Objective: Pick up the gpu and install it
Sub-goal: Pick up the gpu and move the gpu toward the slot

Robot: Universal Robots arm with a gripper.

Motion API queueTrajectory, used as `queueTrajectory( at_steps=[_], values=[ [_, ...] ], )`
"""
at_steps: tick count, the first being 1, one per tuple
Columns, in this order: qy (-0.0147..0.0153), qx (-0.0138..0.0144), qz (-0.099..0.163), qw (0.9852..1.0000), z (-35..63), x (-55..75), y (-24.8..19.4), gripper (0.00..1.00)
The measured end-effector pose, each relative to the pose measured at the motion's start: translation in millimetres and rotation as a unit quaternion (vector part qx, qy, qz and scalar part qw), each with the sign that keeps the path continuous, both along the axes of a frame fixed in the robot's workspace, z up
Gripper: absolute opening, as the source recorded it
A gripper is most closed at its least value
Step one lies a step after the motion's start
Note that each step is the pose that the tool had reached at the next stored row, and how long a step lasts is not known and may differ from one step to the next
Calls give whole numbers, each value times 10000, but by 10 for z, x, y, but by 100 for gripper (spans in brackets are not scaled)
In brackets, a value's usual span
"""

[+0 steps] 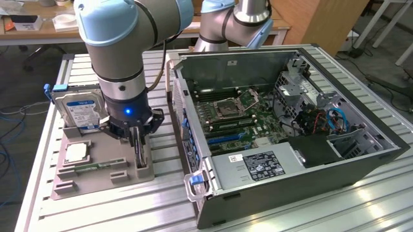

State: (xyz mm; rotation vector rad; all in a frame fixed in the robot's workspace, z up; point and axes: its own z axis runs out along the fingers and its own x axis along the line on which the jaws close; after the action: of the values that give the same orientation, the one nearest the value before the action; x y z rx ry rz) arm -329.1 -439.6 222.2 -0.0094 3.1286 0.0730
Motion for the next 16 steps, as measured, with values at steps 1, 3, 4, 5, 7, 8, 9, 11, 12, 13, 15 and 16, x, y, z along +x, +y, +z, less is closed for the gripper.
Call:
queueTrajectory(
  at_steps=[1, 3, 4, 5, 7, 8, 9, 11, 12, 13, 15, 16],
  values=[
    [0, 0, 0, 10000, 0, 0, 0, 33],
    [0, 0, 0, 10000, 0, 0, 0, 33],
    [0, 0, 0, 10000, 0, 0, 0, 33],
    [0, 0, 0, 10000, 0, 0, 0, 33],
    [0, 0, 0, 10000, 0, 0, 0, 33],
    [0, 0, 0, 10000, 0, 0, 0, 33],
    [0, 0, 0, 10000, 0, 0, 0, 33],
    [0, 0, 0, 10000, 0, 0, 0, 33],
    [-1, 1, -1, 10000, -2, 2, 1, 33],
    [-2, 2, 0, 10000, -3, 6, 1, 33],
    [-1, 1, 0, 10000, -2, 10, 0, 33],
    [-1, 0, 0, 10000, -2, 10, 0, 33]
  ],
)
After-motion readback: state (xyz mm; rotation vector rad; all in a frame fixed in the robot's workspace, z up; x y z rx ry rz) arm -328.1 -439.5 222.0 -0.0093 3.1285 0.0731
